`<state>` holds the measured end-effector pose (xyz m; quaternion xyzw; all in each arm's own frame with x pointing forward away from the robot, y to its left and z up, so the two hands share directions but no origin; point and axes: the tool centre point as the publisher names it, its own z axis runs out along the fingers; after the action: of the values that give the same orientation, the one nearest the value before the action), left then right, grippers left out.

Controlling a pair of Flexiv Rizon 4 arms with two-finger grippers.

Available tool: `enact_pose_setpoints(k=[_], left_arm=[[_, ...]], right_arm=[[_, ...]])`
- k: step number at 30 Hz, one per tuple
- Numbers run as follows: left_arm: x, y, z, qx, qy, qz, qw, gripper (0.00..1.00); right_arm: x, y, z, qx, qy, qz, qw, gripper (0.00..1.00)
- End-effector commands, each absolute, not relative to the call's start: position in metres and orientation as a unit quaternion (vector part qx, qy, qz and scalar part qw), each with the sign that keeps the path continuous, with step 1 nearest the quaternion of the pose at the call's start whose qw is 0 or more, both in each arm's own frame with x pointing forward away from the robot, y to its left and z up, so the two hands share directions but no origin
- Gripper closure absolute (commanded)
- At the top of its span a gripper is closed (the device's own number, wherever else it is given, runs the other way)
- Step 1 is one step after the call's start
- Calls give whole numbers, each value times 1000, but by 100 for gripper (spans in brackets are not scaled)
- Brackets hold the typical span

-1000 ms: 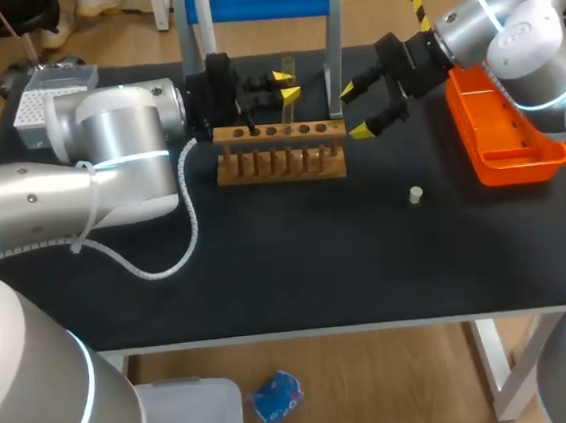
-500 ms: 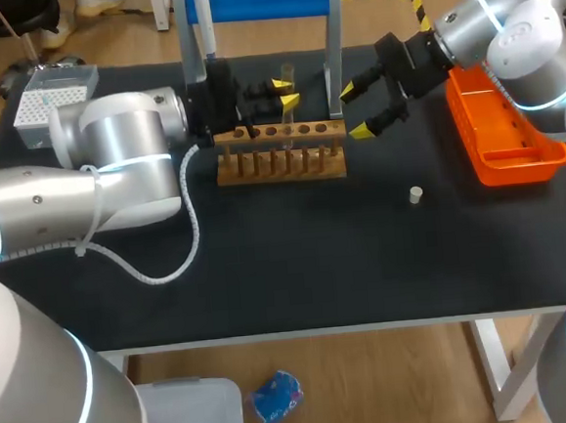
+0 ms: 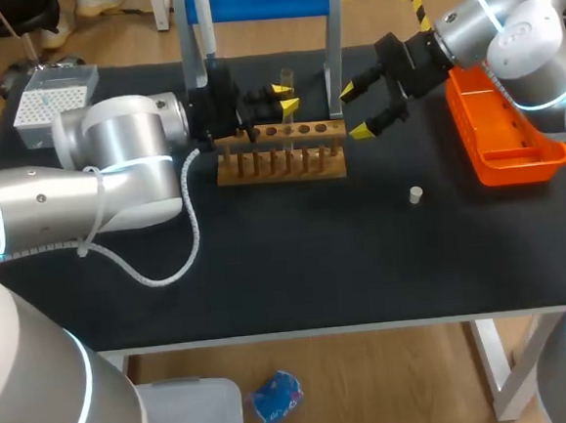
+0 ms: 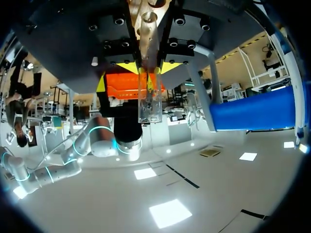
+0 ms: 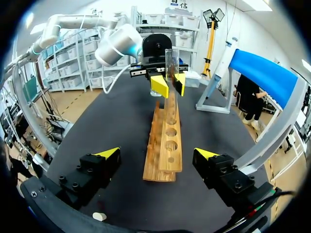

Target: Invert the test tube, pick up the pipette, mount the tip to pipette, aspirate from beaker and dispense into the tube, eject the tip, return the pipette, and cap with the stopper.

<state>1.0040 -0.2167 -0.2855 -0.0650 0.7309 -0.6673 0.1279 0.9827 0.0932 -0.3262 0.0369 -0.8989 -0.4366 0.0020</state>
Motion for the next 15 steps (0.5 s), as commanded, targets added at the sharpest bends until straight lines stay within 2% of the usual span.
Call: enact_pose_setpoints(k=[1, 15], left_arm=[[1009, -219, -291, -64, 728, -671, 125, 100], [1009, -217, -302, -75, 729, -670, 118, 100]], right_arm=[[984, 93, -326, 38, -899, -436, 4, 0], [984, 93, -326, 38, -899, -436, 4, 0]])
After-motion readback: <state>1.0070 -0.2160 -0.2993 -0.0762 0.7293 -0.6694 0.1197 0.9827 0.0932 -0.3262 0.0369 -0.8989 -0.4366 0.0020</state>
